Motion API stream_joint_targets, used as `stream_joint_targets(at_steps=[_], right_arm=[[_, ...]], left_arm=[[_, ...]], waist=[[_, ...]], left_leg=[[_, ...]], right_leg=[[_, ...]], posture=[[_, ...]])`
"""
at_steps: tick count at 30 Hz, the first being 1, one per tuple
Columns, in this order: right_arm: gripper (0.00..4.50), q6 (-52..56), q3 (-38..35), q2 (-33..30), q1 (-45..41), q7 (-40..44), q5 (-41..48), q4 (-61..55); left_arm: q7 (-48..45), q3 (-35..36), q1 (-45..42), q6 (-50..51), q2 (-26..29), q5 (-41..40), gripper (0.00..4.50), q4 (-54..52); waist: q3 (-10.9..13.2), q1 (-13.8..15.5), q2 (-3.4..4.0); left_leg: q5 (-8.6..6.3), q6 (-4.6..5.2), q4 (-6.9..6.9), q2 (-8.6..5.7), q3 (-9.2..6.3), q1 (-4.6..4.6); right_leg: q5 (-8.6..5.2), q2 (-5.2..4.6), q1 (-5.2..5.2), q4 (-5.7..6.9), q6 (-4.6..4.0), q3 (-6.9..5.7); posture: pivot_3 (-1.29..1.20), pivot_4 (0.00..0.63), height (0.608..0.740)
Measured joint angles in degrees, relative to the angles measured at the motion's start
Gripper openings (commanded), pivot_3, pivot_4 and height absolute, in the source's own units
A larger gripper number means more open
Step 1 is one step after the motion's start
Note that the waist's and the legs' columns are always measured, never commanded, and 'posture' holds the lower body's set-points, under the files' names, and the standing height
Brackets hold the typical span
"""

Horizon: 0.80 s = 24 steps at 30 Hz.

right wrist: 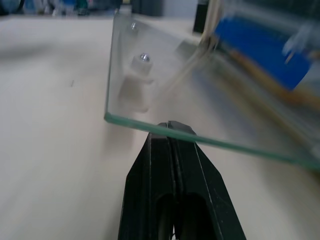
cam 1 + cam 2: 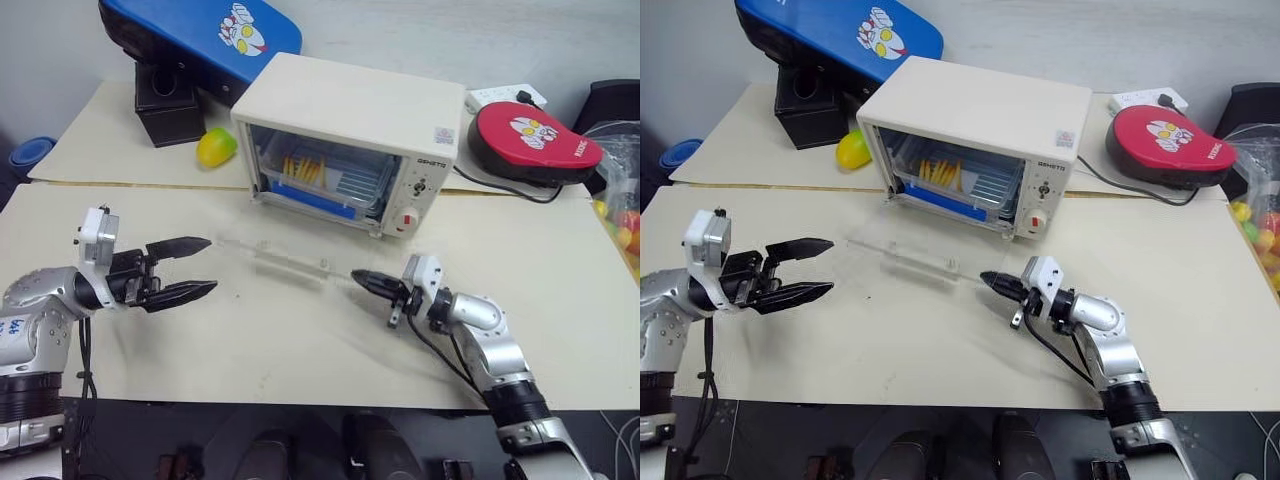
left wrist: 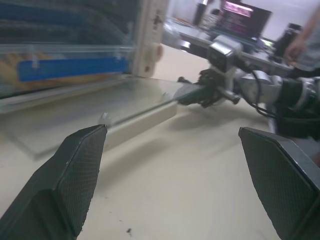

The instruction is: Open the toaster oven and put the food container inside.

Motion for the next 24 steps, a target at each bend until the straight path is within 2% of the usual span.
stream_joint_targets(at_steps=[5, 9, 12, 14, 16, 19, 22, 24], right_arm=[[0.00, -0.28, -5.60, 4.49, -4.29, -5.72, 5.98, -3.25], [0.00, 4.89, -8.42, 3.04, -7.70, -8.44, 11.55, -9.77], [0.65, 10.79, -7.52, -5.99, -5.08, -2.36, 13.90, -15.63], [1.31, 13.67, -6.63, -12.40, -0.88, 3.11, 13.83, -16.74], [1.98, 14.42, -5.67, -16.02, 2.85, 7.61, 13.62, -16.75], [3.00, 8.93, -4.89, -20.11, 8.14, 14.97, 10.53, -15.39], [4.04, 2.86, -5.09, -21.08, 12.89, 19.52, 8.51, -11.76], [4.46, 0.51, -5.43, -20.31, 13.82, 19.91, 7.87, -9.43]], left_arm=[[5.58, 3.46, 3.83, -3.18, -2.43, 0.68, 4.47, -2.23], [10.96, 4.34, 6.69, -7.81, -3.26, 4.71, 4.47, -2.59], [13.06, 2.96, 11.55, -12.41, -2.71, 10.67, 4.50, -3.66], [13.22, 2.21, 14.53, -14.77, -2.48, 12.93, 4.50, -3.97], [13.06, 2.16, 16.89, -17.15, -2.40, 14.04, 4.50, -4.28], [12.93, 2.41, 20.50, -19.03, -2.55, 14.51, 4.50, -5.38], [13.24, 3.24, 24.78, -19.27, -3.24, 13.79, 4.50, -8.31], [13.85, 3.33, 25.94, -20.27, -3.97, 13.85, 4.50, -9.42]], waist=[[0.02, -0.01, 0.04], [0.05, 0.08, 0.11], [0.04, 0.31, 0.11], [0.04, 0.54, 0.10], [0.04, 0.76, 0.11], [0.05, 0.87, 0.13], [0.06, 1.03, 0.13], [0.06, 1.30, 0.15]], left_leg=[[-0.01, -0.01, -0.01, -0.01, -0.02, 0.00], [-0.01, -0.01, -0.05, -0.01, -0.03, 0.00], [-0.07, 0.10, -0.18, -0.01, -0.06, 0.01], [-0.11, 0.17, -0.22, 0.00, -0.04, 0.01], [-0.11, 0.18, -0.21, 0.00, -0.02, 0.05], [-0.13, 0.20, -0.24, 0.05, 0.00, 0.27], [-0.16, 0.25, -0.27, 0.07, 0.02, 0.43], [-0.16, 0.24, -0.27, 0.07, 0.06, 0.53]], right_leg=[[0.00, 0.00, 0.00, 0.02, 0.00, -0.01], [0.00, -0.01, 0.01, -0.05, 0.00, -0.01], [0.00, -0.01, 0.09, -0.18, 0.00, -0.01], [0.00, -0.01, 0.21, -0.50, 0.00, -0.01], [0.00, -0.02, 0.28, -0.56, 0.00, -0.01], [0.00, -0.02, 0.52, -0.62, 0.00, -0.01], [0.00, -0.02, 0.71, -0.67, 0.01, 0.00], [0.01, -0.02, 0.76, -0.65, 0.01, 0.03]], posture=[[0.00, 0.150, 0.740], [0.00, 0.150, 0.740], [0.00, 0.150, 0.740], [0.00, 0.150, 0.740], [0.00, 0.150, 0.740], [0.00, 0.150, 0.740], [0.00, 0.150, 0.740], [0.00, 0.150, 0.740]])
